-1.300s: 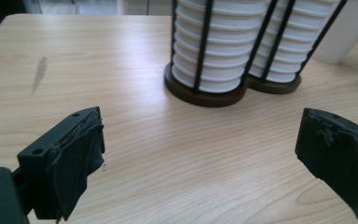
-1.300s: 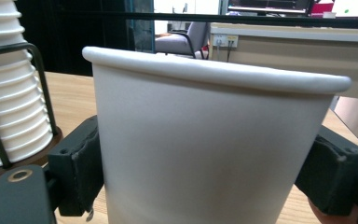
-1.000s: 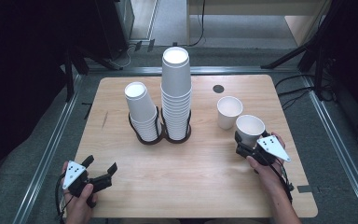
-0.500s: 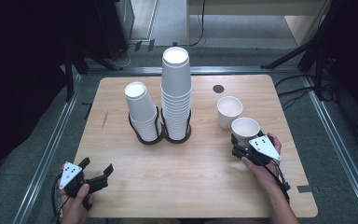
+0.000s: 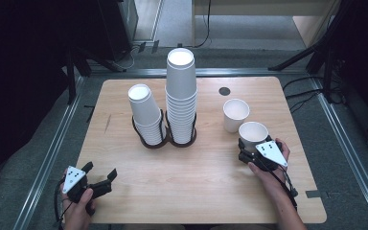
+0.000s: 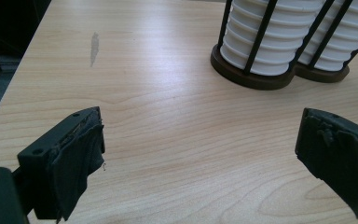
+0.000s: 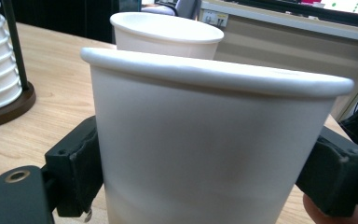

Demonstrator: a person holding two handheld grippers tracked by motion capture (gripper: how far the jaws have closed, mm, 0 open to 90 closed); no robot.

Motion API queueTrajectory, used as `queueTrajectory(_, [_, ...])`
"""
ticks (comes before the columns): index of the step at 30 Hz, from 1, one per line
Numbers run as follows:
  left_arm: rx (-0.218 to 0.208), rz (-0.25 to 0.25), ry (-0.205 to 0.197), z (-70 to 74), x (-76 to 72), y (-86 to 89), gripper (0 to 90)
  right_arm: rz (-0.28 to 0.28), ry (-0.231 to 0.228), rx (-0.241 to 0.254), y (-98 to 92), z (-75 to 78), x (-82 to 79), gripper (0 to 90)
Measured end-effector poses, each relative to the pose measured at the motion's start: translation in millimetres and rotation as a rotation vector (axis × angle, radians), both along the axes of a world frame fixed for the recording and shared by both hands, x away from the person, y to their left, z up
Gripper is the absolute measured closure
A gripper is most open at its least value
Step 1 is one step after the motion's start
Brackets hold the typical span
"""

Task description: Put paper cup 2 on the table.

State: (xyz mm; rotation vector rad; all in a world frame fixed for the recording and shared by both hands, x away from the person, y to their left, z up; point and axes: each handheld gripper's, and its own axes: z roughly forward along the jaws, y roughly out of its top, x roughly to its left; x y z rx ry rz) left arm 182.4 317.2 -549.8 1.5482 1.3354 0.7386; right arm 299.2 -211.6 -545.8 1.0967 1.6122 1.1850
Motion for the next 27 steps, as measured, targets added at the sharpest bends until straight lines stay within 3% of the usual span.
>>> queueTrajectory(2, [0.0,-0.001,0.0,-0.3,0.3,-0.1,1.5,-0.028,-0.007,-0.001,-0.5,-0.6,-0.5,12.9])
queueTrajectory(10, [-0.002,-0.001,-0.002,-0.3,0.1,0.6,1.5,-0.013,0.017,0.055,-4.3,0.3,-3.9,12.7])
queueTrajectory(27, [-0.006,-0.007,-0.001,-1.0,1.4,-0.9,1.5,-0.021,0.05,0.067,-4.0,2.3,-9.7,6.1])
